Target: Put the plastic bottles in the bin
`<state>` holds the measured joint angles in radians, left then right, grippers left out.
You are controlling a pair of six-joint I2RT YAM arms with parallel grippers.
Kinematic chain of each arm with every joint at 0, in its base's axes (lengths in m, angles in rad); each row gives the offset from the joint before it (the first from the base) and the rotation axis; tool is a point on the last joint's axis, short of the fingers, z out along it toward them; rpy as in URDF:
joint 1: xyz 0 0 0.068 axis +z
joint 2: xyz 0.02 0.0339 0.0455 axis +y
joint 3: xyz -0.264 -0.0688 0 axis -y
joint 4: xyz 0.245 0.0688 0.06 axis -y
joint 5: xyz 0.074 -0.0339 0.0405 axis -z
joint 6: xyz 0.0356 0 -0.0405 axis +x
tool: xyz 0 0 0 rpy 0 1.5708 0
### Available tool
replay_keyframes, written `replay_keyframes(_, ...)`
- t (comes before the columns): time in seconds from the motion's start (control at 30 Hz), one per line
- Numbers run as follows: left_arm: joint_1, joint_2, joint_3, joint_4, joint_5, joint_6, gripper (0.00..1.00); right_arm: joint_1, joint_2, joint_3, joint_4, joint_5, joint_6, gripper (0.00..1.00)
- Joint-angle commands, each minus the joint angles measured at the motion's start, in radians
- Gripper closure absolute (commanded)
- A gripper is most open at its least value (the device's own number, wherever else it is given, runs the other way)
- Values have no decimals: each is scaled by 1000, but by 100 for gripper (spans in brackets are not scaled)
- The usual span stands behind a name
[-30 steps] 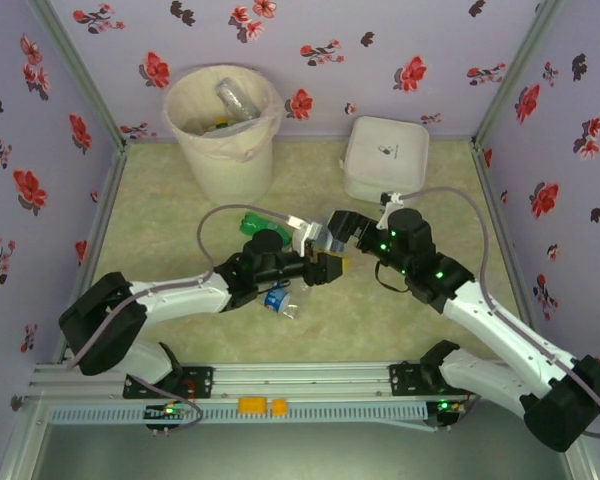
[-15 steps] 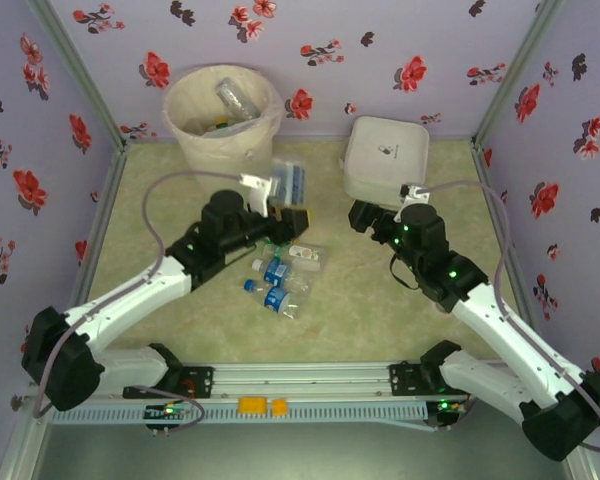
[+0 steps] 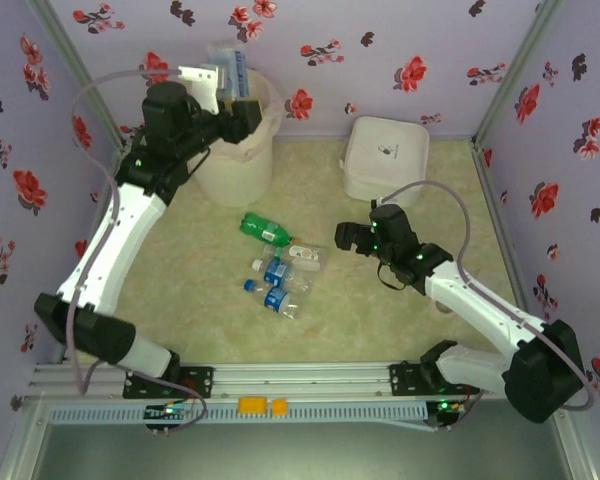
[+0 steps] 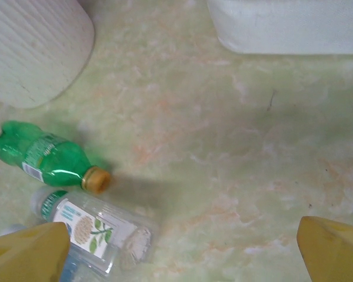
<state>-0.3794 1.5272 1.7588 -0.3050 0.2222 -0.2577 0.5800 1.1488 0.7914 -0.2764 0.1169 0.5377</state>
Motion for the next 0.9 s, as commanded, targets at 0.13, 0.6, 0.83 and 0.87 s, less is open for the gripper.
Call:
replay_keyframes(0.13,142,232,249,-218,54,-12,74,-5,0,42,-50,-112,-54,0)
replay_keyframes(0.6,198,601,700,-559,101,-51,26,-5,-60,17,-75,-39,-75,0)
replay_keyframes(0.83,197,488,631,-496,98,-61,0,-5,9,46,-48,-84,-95,0)
replay_keyframes(0.87,198,470,619,-486,98,-63,0,-5,16,52,-44,-97,-105,0)
